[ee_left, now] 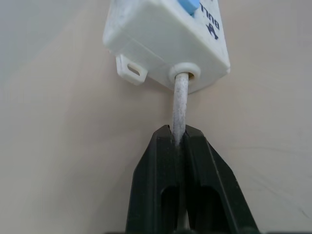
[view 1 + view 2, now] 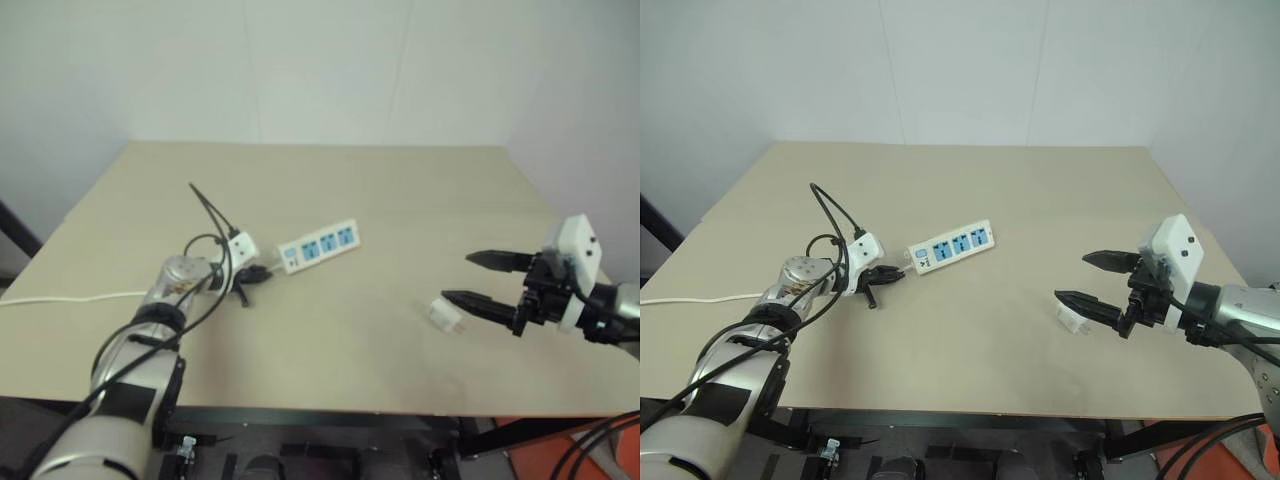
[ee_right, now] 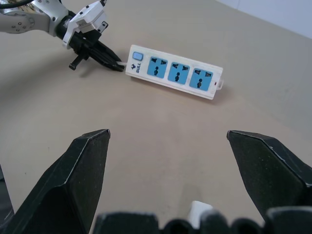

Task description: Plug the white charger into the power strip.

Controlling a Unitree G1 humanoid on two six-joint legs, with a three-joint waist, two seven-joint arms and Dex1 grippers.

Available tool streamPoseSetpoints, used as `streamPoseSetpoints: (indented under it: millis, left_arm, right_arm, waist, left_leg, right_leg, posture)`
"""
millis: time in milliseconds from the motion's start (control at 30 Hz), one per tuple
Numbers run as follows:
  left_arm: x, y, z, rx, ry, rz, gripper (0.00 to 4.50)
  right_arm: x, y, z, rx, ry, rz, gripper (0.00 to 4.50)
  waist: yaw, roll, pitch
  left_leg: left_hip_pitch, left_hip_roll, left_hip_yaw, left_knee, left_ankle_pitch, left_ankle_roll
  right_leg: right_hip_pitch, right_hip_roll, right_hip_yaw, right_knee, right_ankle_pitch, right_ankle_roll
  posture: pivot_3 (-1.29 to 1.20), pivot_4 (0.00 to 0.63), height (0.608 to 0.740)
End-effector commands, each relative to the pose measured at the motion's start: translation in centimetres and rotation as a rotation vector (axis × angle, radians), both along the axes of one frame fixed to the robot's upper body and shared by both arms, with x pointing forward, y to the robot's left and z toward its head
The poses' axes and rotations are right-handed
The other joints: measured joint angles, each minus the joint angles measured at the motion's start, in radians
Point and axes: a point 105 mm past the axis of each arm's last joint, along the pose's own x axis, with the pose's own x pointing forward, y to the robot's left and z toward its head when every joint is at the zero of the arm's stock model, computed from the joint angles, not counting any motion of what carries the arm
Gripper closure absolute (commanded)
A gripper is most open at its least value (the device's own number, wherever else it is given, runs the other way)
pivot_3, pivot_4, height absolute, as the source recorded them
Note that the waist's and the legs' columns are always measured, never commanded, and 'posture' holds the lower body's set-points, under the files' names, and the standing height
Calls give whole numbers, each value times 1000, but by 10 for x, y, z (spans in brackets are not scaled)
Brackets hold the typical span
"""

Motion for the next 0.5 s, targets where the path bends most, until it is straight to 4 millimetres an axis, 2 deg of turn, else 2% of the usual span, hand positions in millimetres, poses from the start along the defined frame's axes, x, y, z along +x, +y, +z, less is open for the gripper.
streamPoseSetpoints:
  millis: [33,133,233,400,500]
  left_arm:
    - [-12,-12,28,-154,16,-165,4488]
    - [-32,-13,56,-294,39,-310,4488]
    - [-57,0,70,-380,56,-355,4488]
    - [-91,18,73,-445,126,-313,4488]
    - [-108,28,54,-431,230,-246,4488]
  right_arm:
    - [-2,2,11,15,-49,0,0]
    - [-3,4,8,26,-39,1,0]
    - [-2,8,4,41,-31,13,0]
    - [0,11,2,50,-22,27,0]
    - [2,13,1,52,-19,33,0]
  waist:
    - [0,0,0]
    - [0,0,0]
    - [-5,0,0]
    - [-11,0,1]
    - [-11,0,1]
  left_leg:
    - [-1,0,0,0,0,0]
    - [-4,0,-1,0,0,0]
    - [-6,0,-2,0,0,0]
    - [-3,1,-2,0,0,0]
    - [-1,2,-1,0,0,0]
  right_leg:
    - [-1,0,0,0,1,-1]
    - [-3,0,-1,0,3,-6]
    - [-5,0,-1,0,4,-7]
    - [-4,0,-1,1,4,-7]
    - [-2,0,-1,1,2,-5]
  posture:
    - [0,150,740]
    - [0,150,740]
    - [0,150,740]
    - [0,150,740]
    - [0,150,740]
